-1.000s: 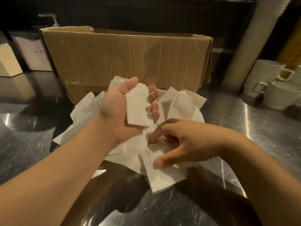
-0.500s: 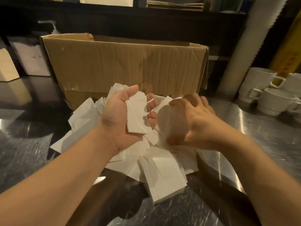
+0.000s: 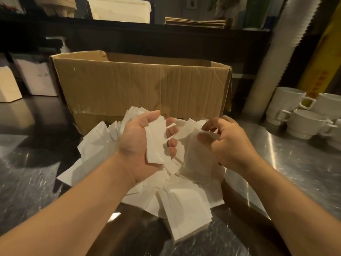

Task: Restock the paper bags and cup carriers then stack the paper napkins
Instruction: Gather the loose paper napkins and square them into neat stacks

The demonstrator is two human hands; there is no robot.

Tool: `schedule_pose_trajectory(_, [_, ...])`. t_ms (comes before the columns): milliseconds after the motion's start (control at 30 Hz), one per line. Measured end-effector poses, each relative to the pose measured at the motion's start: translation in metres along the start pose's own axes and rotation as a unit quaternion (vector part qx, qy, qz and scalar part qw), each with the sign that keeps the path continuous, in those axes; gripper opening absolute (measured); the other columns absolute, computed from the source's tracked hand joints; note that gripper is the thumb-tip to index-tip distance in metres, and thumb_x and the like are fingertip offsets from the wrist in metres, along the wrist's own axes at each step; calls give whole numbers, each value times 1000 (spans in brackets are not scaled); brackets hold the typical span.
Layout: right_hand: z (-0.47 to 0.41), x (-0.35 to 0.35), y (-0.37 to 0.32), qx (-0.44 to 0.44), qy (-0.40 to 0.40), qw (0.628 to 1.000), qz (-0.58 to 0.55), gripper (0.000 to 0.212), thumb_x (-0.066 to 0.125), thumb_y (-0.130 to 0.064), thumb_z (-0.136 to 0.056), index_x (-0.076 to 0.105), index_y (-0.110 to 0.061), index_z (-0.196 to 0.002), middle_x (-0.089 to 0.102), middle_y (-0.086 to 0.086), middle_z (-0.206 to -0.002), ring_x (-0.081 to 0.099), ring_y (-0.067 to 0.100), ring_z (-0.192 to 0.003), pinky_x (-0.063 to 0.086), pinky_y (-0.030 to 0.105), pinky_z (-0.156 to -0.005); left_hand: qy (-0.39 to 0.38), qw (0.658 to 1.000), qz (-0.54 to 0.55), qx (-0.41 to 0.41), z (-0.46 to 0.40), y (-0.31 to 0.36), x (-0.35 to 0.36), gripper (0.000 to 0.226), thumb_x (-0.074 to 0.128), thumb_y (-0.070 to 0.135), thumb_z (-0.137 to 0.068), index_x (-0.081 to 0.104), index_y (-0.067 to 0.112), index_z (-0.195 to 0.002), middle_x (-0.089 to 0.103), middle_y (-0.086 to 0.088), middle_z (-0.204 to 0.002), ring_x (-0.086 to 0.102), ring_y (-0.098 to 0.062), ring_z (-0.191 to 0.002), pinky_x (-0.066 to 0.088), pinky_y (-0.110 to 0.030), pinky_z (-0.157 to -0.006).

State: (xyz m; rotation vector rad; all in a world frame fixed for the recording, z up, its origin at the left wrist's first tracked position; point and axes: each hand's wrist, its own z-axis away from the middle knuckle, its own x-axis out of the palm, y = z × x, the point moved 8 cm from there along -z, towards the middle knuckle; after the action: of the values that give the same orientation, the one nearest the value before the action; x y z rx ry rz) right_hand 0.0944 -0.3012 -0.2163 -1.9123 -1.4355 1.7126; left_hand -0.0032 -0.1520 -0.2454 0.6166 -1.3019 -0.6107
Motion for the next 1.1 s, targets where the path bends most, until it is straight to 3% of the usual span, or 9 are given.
schedule_pose_trajectory(167, [1, -1, 6, 34, 54, 992, -107, 18, 70, -34, -95, 62, -25, -109, 60, -5, -113, 62, 17, -97, 62, 31, -75, -17, 1000, 5, -3, -2, -2, 3, 38, 58, 36, -84, 61, 9, -110, 59, -8, -90, 50, -22, -67, 37, -31, -64])
schedule_pose_trajectory(300, [0, 10, 11, 24, 27, 996, -76, 31, 67, -12, -97, 60, -32, -120, 57, -6, -127, 55, 12, -102, 49, 12, -71, -1, 1000, -24, 5, -2, -2, 1, 41, 61, 37, -82, 63, 9, -113, 62, -9, -92, 52, -22, -69, 38, -31, -65])
schedule_pose_trajectory(400, [-1, 12, 12, 15, 30, 999, -42, 36, 65, -4, -96, 60, -38, -107, 56, -5, -131, 51, 16, -111, 51, 20, -87, 6, 1000, -29, 8, -2, -1, 0, 42, 61, 36, -81, 63, 10, -114, 62, -10, -93, 51, -23, -69, 38, -31, -63])
schedule_pose_trajectory(467, [-2, 13, 14, 14, 42, 999, -8, 43, 67, -3, -94, 59, -46, -92, 56, -7, -132, 51, 23, -119, 52, 43, -104, 6, 999, -30, 8, -2, -1, 0, 43, 62, 36, -80, 63, 10, -115, 62, -10, -94, 51, -23, -69, 39, -31, -62])
schedule_pose_trajectory(533, [-4, 14, 15, 13, 49, 999, 6, 44, 68, -4, -93, 59, -48, -92, 55, -7, -133, 50, 28, -124, 48, 53, -107, 4, 999, -33, 6, -3, -1, 0, 45, 62, 36, -79, 62, 11, -116, 62, -10, -95, 51, -23, -69, 40, -32, -62])
schedule_pose_trajectory(700, [-6, 20, 30, 72, 18, 997, -4, 34, 71, -40, -92, 59, -44, -123, 40, -2, -153, 45, 33, -134, 48, 54, -108, 8, 999, -37, 5, -4, -2, 0, 46, 63, 36, -77, 63, 11, -116, 63, -9, -94, 52, -23, -67, 40, -32, -62])
schedule_pose_trajectory(800, [-5, 17, 25, 35, 39, 998, -19, 27, 71, -28, -95, 60, -47, -112, 47, -4, -143, 50, 31, -126, 52, 51, -104, 11, 999, -40, 9, -3, -3, -1, 47, 64, 36, -76, 63, 11, -117, 63, -9, -93, 51, -23, -67, 39, -32, -62])
schedule_pose_trajectory(900, [-6, 15, 21, 0, 66, 996, -52, 35, 65, -15, -99, 65, -50, -98, 54, -10, -132, 52, 27, -121, 53, 50, -104, 9, 999, -42, 10, -3, -2, 0, 47, 64, 36, -75, 62, 11, -116, 63, -9, -92, 51, -23, -68, 38, -32, -62])
schedule_pose_trajectory(1100, [-6, 14, 26, -24, 96, 993, -57, 32, 61, -24, -101, 73, -53, -100, 58, -27, -122, 49, 28, -127, 46, 56, -108, 4, 999, -42, 6, -2, -3, -1, 43, 63, 36, -77, 66, 11, -111, 62, -9, -95, 51, -22, -68, 40, -31, -62])
